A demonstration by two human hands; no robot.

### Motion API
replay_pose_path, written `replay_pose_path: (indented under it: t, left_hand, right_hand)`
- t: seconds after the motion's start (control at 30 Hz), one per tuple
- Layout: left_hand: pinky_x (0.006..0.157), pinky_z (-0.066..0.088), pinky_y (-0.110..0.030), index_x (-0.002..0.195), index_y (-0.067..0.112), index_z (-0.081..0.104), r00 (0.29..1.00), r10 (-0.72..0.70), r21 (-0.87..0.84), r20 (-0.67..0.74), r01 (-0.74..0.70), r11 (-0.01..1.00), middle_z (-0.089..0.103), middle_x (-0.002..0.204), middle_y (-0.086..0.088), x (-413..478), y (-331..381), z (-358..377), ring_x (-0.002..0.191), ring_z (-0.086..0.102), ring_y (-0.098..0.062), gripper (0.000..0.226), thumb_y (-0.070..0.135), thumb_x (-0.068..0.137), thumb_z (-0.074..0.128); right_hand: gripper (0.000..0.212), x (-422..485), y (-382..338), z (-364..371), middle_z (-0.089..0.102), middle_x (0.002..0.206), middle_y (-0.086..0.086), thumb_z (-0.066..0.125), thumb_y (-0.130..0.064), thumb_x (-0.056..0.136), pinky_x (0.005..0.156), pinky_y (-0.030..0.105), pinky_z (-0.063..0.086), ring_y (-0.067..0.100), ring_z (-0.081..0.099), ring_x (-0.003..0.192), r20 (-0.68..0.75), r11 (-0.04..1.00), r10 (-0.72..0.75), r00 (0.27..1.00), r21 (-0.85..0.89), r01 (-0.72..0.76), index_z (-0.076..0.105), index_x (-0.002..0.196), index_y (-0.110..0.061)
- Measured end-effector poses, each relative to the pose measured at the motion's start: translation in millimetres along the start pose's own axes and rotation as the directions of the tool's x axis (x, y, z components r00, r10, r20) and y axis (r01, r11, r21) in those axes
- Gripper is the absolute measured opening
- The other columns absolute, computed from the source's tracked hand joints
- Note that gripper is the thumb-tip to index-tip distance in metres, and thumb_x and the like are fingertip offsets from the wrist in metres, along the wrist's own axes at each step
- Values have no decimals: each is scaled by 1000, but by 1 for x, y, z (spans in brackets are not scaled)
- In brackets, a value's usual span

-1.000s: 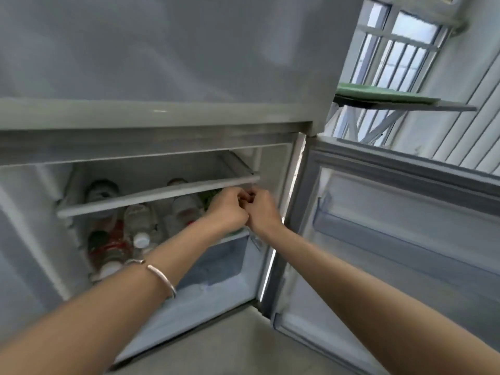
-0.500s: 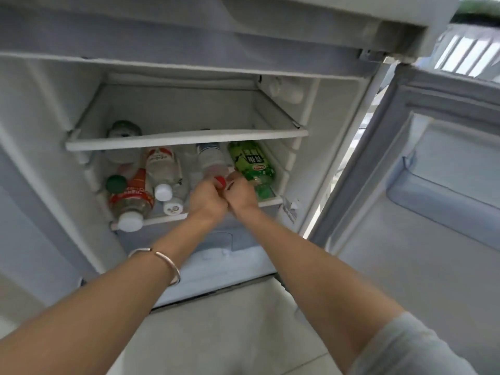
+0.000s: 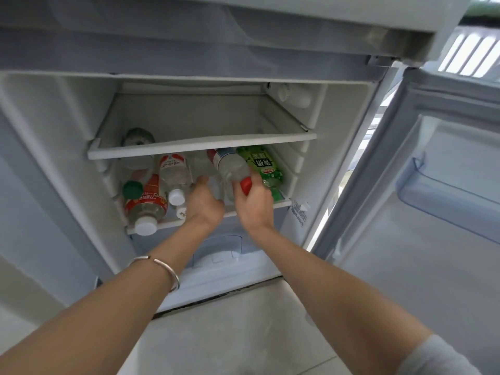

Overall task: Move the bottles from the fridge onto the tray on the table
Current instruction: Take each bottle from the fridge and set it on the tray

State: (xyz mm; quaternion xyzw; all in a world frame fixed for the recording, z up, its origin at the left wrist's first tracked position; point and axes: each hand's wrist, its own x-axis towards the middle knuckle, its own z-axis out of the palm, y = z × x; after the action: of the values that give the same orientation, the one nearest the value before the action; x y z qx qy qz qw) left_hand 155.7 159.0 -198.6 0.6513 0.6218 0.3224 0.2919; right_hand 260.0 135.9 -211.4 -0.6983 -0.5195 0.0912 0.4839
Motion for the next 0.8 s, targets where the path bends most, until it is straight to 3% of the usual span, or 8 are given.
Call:
replay_pose_path:
  t: [0.07, 0.23, 0.3, 0.4, 0.47, 0.6, 0.73, 0.8]
  left_hand:
    - [73, 43, -30, 119, 0, 47, 999, 41, 4, -7, -41, 999, 59, 112, -23, -2, 13, -1, 104, 59, -37, 38, -4, 82, 55]
    - [104, 37, -32, 145, 6, 30, 988, 148, -17, 47, -148, 989, 39, 147, -15, -11, 50, -3, 132, 43, -31, 74, 2, 80, 65]
    - [106, 41, -38, 141, 9, 37, 985, 152, -34, 84, -149, 988, 45, 142, -16, -16, 63, -2, 129, 47, -31, 76, 15, 74, 72]
    - [80, 58, -40, 111, 22, 53, 976, 174, -28, 134, -172, 985, 67, 105, -4, -13, 71, 6, 97, 67, -25, 67, 49, 50, 61]
    - [77, 58, -38, 111, 24, 49, 966, 176, -67, 187, -166, 984, 67, 100, 2, -27, 83, -2, 90, 68, -20, 71, 44, 44, 66]
    - [88, 55, -41, 116, 21, 52, 931, 244, -220, 270, -187, 957, 68, 106, 5, -61, 106, -28, 99, 66, -17, 86, 41, 38, 82]
    - [89, 54, -36, 122, 13, 59, 866, 261, -401, 427, -78, 913, 70, 113, -4, -78, 129, -48, 105, 67, -21, 68, 7, 60, 88]
    - [87, 55, -35, 120, 15, 63, 829, 294, -450, 475, -58, 891, 73, 110, -2, -87, 145, -58, 105, 68, -20, 63, 4, 62, 86]
  right_hand:
    - [38, 0, -6, -23, 69, 87, 10, 55, -37, 93, 69, 42, 55, 32, 66, 80, -47, 998, -65, 997, 6, 65, 53, 122, -11]
    - [28, 8, -38, -82, 67, 83, 6, 52, -38, 94, 67, 41, 52, 30, 65, 76, -102, 960, -263, 959, -132, 249, 51, 107, -13]
    - [31, 8, -47, -101, 68, 84, 6, 51, -41, 94, 69, 40, 52, 30, 65, 78, -97, 938, -310, 946, -195, 287, 52, 110, -15]
    - [37, 12, -65, -124, 70, 86, 9, 50, -46, 93, 71, 43, 52, 34, 66, 80, -113, 923, -332, 936, -244, 298, 52, 111, -14]
    - [44, 15, -77, -140, 71, 86, 9, 51, -51, 91, 74, 42, 52, 36, 66, 81, -94, 910, -335, 938, -291, 295, 54, 114, -13]
    - [49, 13, -89, -175, 71, 79, 3, 54, -60, 86, 76, 43, 54, 29, 68, 78, -106, 917, -318, 942, -289, 277, 59, 108, -16]
    - [46, 13, -113, -212, 68, 78, -4, 55, -64, 83, 77, 40, 54, 21, 66, 77, -114, 915, -300, 947, -316, 251, 60, 96, -20]
    - [47, 13, -133, -237, 67, 77, -6, 56, -66, 81, 76, 38, 55, 17, 65, 75, -89, 906, -292, 952, -344, 246, 61, 95, -21]
